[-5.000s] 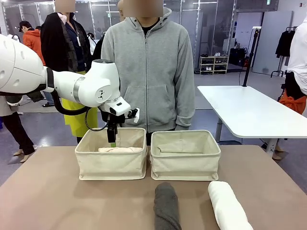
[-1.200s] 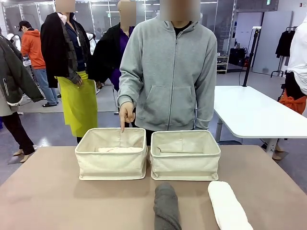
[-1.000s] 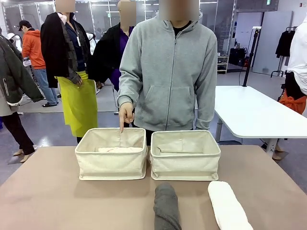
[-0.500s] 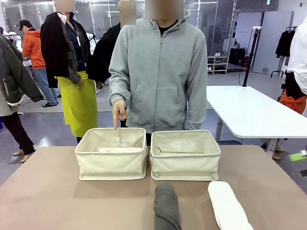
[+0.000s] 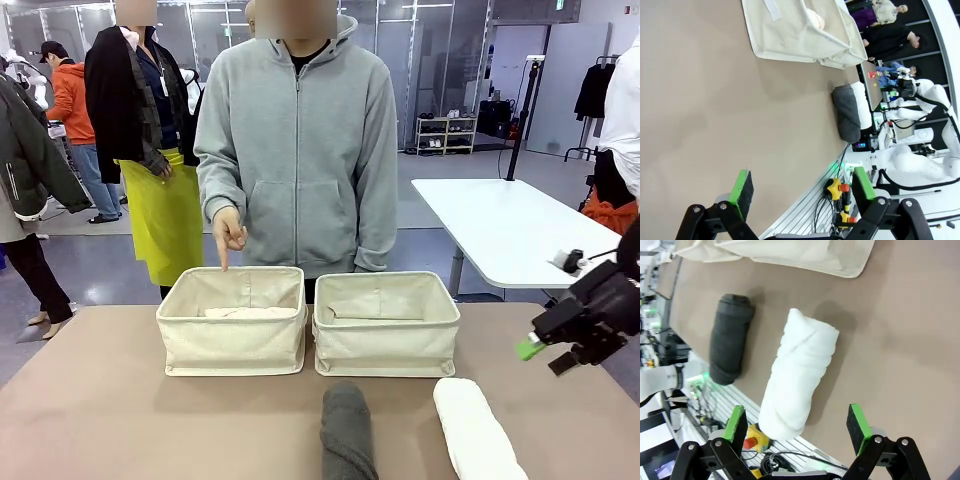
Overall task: Divide the towels into two baskets.
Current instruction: Pick up one hotel-folded towel from the bottom of the table and place it in the Fabric basket indicated by the person.
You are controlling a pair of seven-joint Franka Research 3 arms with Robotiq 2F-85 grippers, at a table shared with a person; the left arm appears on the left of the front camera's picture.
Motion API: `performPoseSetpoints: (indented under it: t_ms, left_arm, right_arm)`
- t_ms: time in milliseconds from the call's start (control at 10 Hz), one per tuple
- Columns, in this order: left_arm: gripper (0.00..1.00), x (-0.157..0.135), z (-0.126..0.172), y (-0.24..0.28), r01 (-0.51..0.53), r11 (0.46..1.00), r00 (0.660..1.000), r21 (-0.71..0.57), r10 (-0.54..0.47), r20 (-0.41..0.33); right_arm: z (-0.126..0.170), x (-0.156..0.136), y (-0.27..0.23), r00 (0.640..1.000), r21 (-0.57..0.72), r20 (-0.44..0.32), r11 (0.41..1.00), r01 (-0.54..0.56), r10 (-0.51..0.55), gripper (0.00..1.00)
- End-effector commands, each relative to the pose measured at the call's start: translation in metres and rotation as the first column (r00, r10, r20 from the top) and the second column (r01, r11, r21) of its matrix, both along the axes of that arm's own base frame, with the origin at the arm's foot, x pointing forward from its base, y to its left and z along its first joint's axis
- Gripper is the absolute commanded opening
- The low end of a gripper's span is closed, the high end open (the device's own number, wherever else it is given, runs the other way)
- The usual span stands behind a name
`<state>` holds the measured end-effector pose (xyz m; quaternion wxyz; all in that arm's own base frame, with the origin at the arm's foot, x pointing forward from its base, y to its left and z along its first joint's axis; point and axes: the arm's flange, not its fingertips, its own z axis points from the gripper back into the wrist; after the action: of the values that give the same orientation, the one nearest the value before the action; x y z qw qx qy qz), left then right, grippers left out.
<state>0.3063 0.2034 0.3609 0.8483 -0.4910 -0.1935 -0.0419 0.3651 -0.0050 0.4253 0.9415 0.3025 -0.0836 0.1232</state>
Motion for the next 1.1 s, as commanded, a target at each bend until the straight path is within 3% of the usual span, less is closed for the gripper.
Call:
performPoseSetpoints:
  t_ms: [0,200,500,1000]
  left_arm:
    - [1.00,-0.002,0.004,0.002,-0.002,1.000,1.000,-0.007,0.003,0.017]
    - [1.00,-0.002,0.004,0.002,-0.002,1.000,1.000,-0.007,0.003,0.017]
    - [1.00,-0.002,0.004,0.002,-0.002,1.000,1.000,-0.007,0.003,0.017]
    - [1.00,-0.002,0.004,0.002,-0.002,1.000,1.000,-0.007,0.003,0.017]
  right_arm:
    - [-0.039,-0.035,0.035,0.998,-0.128,0.000,0.990,0.061,-0.061,1.00]
    - [-0.058,-0.038,0.058,0.992,-0.176,-0.039,0.978,0.115,-0.124,1.00]
    - [-0.085,-0.042,0.086,0.984,-0.249,-0.025,0.954,0.164,-0.175,1.00]
    - [-0.124,-0.056,0.112,0.985,-0.356,-0.061,0.926,0.127,-0.158,1.00]
